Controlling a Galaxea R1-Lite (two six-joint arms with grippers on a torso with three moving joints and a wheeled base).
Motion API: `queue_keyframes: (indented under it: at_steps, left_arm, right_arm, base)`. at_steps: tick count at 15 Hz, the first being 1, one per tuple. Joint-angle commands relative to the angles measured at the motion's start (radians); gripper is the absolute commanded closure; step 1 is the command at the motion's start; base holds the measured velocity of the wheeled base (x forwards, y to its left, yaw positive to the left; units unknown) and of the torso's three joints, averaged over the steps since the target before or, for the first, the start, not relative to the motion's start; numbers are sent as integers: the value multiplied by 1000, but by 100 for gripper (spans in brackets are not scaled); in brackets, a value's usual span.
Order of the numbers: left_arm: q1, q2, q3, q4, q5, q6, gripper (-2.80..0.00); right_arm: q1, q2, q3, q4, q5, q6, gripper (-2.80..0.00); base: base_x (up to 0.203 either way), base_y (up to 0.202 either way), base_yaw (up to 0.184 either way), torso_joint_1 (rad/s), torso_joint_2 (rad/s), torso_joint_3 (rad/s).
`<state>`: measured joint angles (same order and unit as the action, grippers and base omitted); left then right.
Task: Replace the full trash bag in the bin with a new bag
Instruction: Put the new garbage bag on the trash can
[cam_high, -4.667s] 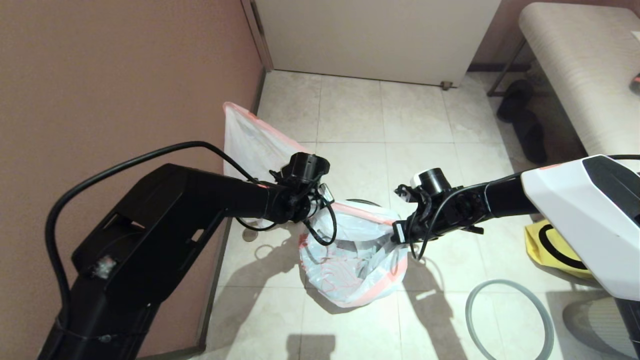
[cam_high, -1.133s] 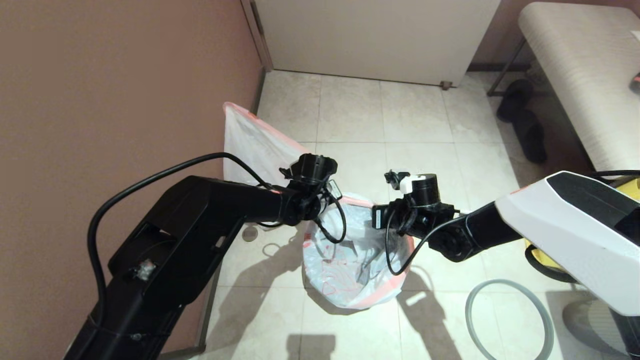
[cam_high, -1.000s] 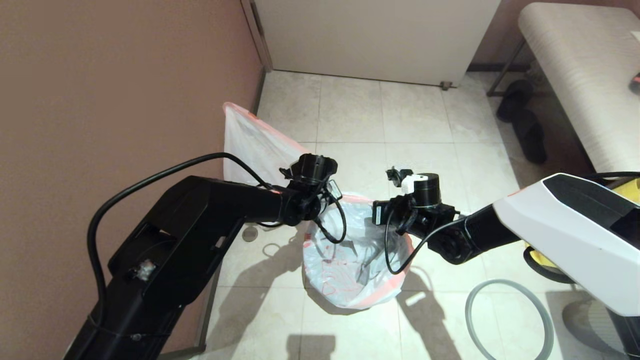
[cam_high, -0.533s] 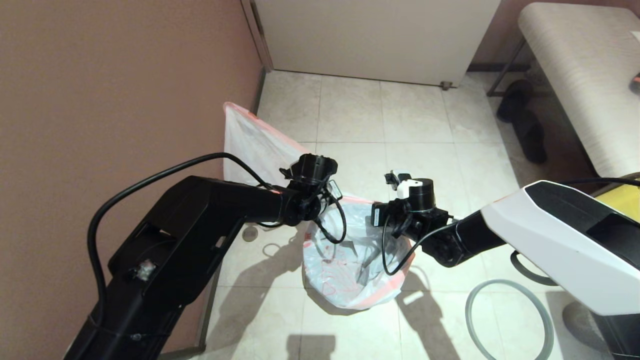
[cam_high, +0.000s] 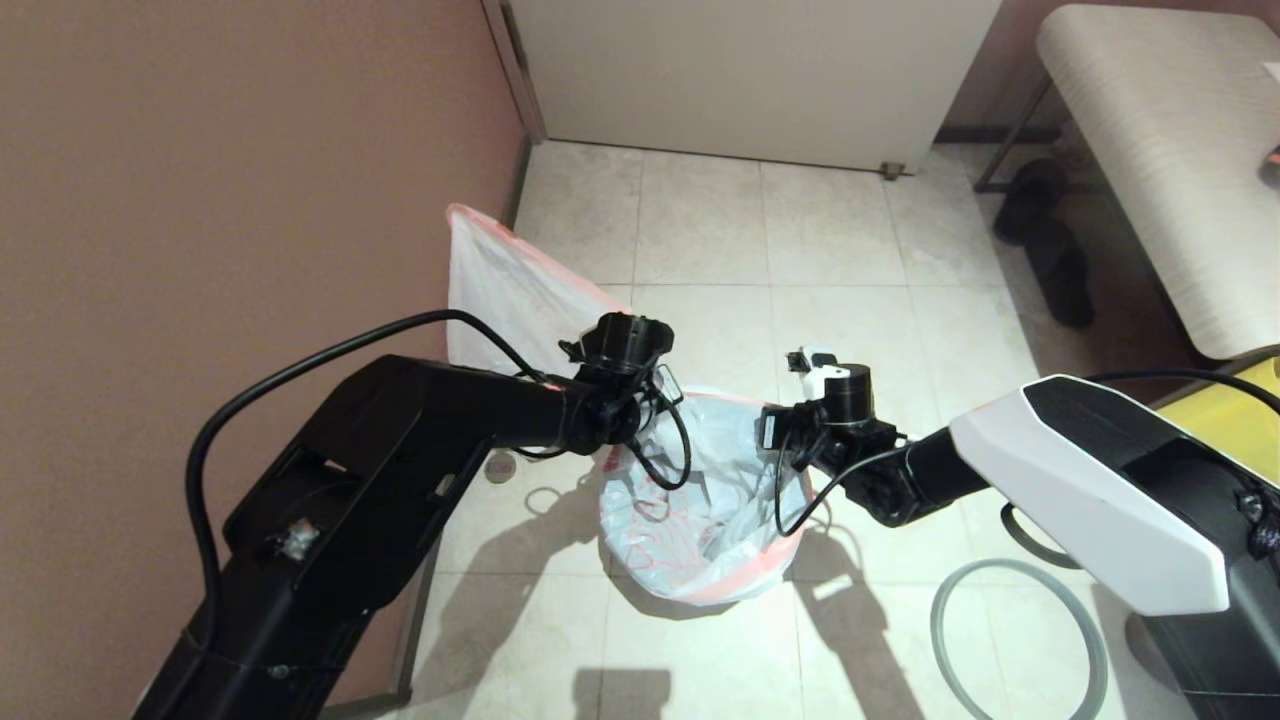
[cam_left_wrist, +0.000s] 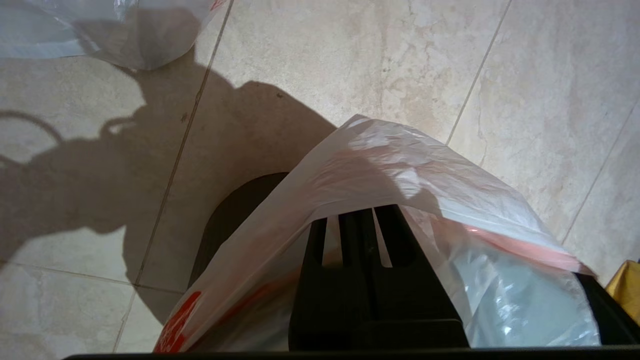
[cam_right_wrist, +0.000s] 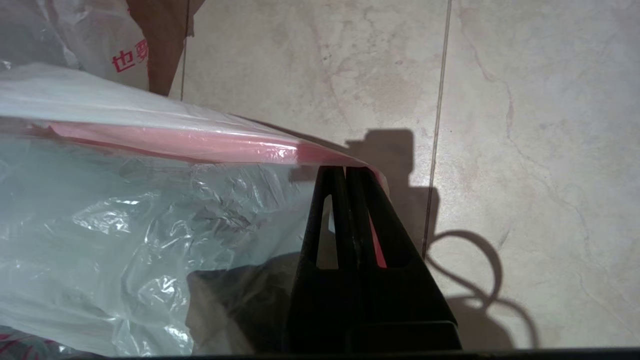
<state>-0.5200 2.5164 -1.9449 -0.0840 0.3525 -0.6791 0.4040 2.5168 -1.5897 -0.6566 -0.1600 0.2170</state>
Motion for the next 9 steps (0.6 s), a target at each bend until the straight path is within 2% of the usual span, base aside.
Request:
queue_keyframes:
  at_steps: [1, 5, 6, 9]
  left_arm:
    - [4, 21, 0, -2, 0, -4, 0]
    - [12, -10, 0, 5, -19, -7, 0]
    - [12, -36, 0, 24, -20, -17, 0]
    - [11, -91, -7, 144, -72, -48, 0]
  right_arm:
    - [-14, 20, -13, 5, 0, 1, 0]
    - [-22, -30, -10, 53, 3, 9, 0]
    - [-21, -57, -9, 82, 8, 36, 0]
    - [-18, -180, -11, 278, 74, 116, 0]
  base:
    - [0, 0, 0, 0, 0, 0]
    - [0, 0, 0, 0, 0, 0]
    - [0, 0, 0, 0, 0, 0]
    - [0, 0, 0, 0, 0, 0]
